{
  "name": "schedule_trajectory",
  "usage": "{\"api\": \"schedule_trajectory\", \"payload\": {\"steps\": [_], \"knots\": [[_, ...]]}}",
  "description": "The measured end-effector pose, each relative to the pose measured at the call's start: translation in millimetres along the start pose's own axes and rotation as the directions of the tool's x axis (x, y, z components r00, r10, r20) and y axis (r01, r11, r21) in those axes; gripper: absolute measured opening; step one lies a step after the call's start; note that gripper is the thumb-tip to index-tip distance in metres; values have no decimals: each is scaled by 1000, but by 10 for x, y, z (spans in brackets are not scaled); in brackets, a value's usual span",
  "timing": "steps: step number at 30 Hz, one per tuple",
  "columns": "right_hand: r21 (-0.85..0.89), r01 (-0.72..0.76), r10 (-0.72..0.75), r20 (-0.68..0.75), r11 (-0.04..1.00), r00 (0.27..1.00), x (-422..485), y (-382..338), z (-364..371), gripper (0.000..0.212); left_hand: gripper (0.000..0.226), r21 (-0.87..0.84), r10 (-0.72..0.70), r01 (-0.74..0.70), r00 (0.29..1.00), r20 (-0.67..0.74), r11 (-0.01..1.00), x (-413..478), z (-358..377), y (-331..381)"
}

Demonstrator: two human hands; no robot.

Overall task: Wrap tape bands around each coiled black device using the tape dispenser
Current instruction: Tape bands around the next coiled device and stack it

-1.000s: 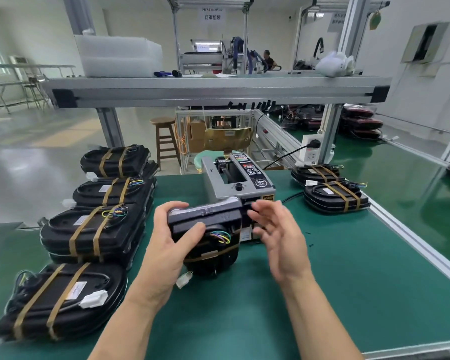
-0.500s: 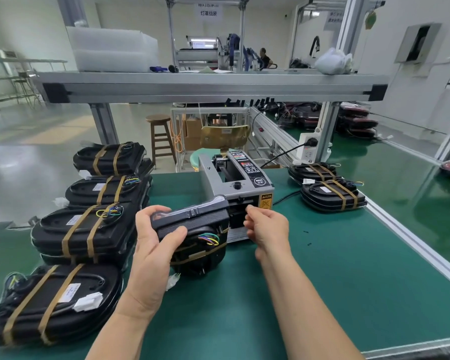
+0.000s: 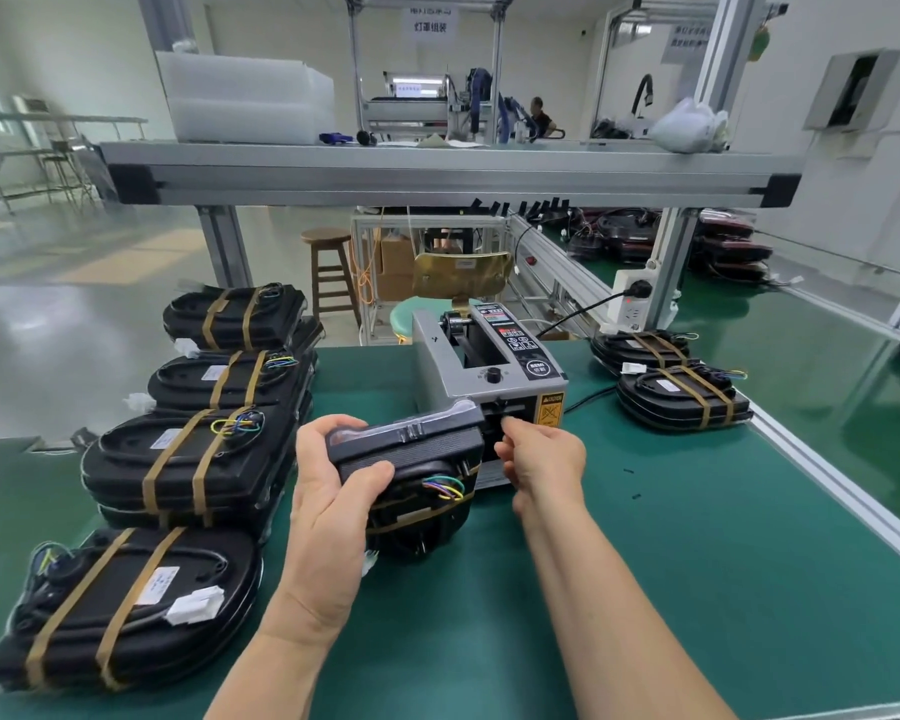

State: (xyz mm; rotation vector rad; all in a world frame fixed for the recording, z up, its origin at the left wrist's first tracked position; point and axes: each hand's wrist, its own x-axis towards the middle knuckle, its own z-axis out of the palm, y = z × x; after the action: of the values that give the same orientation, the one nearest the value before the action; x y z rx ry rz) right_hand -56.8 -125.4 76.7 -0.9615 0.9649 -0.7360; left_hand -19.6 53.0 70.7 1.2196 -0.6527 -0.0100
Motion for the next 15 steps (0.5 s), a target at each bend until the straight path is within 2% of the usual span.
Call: {"api": "schedule_trajectory", "payload": {"steps": [4,9,12,15], "knots": [[129,22,-25,22,991,999,-196,-69,-29,15,29,0,-14,14,997,-74,1000,29,68,18],[297,152,-222,218,943,950,-757,-228,-23,13,16,36,8,-1,983,-184,999,85,189,73],[295,188,-273,279,937,921,-973,-195,44,23,11,93,-7,29,972,-234,995,98,251,68],[222,273,-330,284,936,900,-1076,-82,92,20,4,109,-31,60,968,-248,992,81,306,77]]}}
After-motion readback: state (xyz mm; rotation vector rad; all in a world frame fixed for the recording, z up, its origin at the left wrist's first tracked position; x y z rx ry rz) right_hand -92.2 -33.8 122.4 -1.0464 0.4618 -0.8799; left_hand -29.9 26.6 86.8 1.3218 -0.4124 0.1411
